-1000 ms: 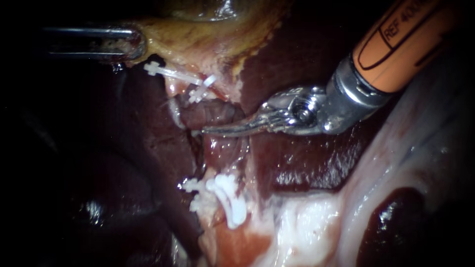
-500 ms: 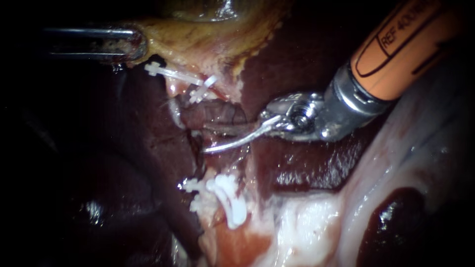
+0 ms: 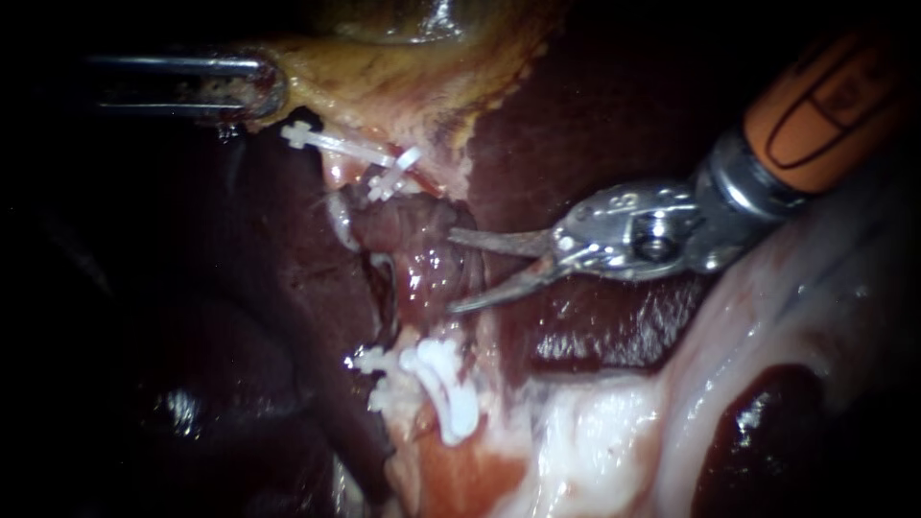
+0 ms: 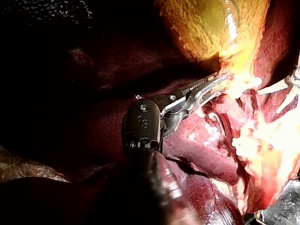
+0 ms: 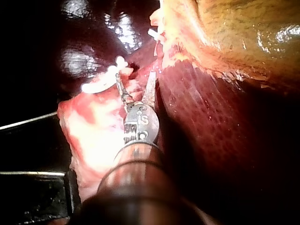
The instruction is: Go back from the cut right tube
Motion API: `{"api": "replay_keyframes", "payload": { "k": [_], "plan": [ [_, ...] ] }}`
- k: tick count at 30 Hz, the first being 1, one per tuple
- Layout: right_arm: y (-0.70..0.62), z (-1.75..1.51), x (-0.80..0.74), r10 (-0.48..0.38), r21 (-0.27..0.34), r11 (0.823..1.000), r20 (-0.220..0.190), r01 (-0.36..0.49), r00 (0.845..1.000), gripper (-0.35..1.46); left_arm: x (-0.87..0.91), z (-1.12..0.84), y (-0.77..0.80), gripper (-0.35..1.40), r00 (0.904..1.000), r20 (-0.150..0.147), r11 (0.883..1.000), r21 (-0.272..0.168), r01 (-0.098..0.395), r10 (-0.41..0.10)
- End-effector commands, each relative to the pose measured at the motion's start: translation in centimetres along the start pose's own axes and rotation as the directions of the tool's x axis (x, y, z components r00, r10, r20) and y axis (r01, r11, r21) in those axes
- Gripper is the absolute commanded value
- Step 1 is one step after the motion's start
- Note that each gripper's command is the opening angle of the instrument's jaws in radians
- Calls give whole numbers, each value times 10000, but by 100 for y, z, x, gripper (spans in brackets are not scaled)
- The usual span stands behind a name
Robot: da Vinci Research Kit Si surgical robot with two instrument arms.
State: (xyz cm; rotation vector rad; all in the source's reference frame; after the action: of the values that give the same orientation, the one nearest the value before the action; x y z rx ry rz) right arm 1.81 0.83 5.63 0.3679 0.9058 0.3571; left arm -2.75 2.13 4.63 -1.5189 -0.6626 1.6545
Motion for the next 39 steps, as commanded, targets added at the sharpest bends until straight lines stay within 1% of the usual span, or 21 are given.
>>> {"api": "replay_keyframes", "payload": {
  "k": [1, 4, 8, 12, 16, 17, 20, 21, 27, 30, 32, 34, 39],
  "plan": [
    [0, -6, -4, -46, -80, 10000, 86, 46, 10000, 145, 0, 0, 0, -35, 10000, 2, 10000, 3, 1, -1],
    [1, -24, -17, -416, -322, 9986, 145, 421, 9990, 145, -1, 1, -1, -35, 10000, 2, 10000, 5, -6, 6],
    [3, -47, -32, -518, -499, 9974, 152, 525, 9985, 145, -5, 4, -3, -35, 10000, -5, 10000, 22, -30, 30],
    [4, -59, -40, -527, -696, 9961, 249, 543, 9983, 145, -9, 7, -5, -35, 10000, -13, 10000, 45, -56, 56],
    [3, -64, -43, -701, -641, 9953, 496, 732, 9963, 145, -13, 12, -7, -35, 10000, -21, 9999, 62, -79, 79],
    [3, -65, -43, -718, -636, 9951, 613, 756, 9955, 145, -15, 13, -8, -35, 10000, -31, 9999, 98, -90, 90],
    [1, -66, -43, -734, -631, 9949, 730, 781, 9946, 145, -25, 21, -14, -35, 9999, -62, 9998, 83, -154, 155],
    [1, -67, -43, -735, -631, 9949, 730, 781, 9946, 145, -29, 25, -16, -35, 9997, -31, 9997, 81, -239, 239],
    [1, -67, -43, -734, -631, 9949, 730, 781, 9946, 145, -61, 59, -34, -35, 9995, 291, 9999, 62, -85, 83],
    [1, -67, -43, -734, -631, 9949, 730, 781, 9946, 145, -77, 71, -43, -35, 9990, 446, 10000, 54, -7, 5],
    [1, -67, -43, -733, -632, 9949, 730, 780, 9946, 145, -86, 76, -46, -35, 9986, 530, 9999, 82, 59, -63],
    [0, -67, -43, -734, -631, 9950, 730, 781, 9946, 145, -89, 78, -48, -35, 9982, 592, 9999, 85, 100, -105],
    [0, -67, -43, -734, -630, 9950, 730, 781, 9946, 145, -88, 79, -48, -35, 9981, 601, 9999, 55, 105, -108]
  ]
}}
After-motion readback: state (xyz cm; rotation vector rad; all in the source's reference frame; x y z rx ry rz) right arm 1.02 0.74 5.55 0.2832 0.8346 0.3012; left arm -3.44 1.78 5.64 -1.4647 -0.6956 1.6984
